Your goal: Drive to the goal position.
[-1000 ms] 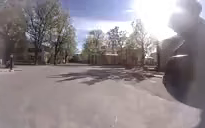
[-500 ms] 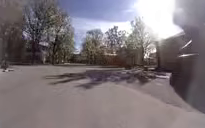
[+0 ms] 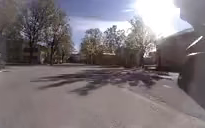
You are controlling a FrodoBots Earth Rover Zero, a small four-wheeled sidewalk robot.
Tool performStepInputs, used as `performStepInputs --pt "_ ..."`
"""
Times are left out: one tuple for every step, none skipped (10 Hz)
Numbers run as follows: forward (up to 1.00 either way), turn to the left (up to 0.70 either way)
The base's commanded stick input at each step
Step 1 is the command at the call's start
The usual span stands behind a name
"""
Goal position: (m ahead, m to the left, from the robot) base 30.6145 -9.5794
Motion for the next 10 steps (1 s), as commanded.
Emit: performStepInputs --pt "1.0 0.0" --pt "1.0 0.0" --pt "1.0 0.0" --pt "1.0 0.0" --pt "1.0 0.0" --pt "1.0 0.0" --pt "1.0 0.0" --pt "1.0 0.0" --pt "1.0 0.0" --pt "1.0 0.0"
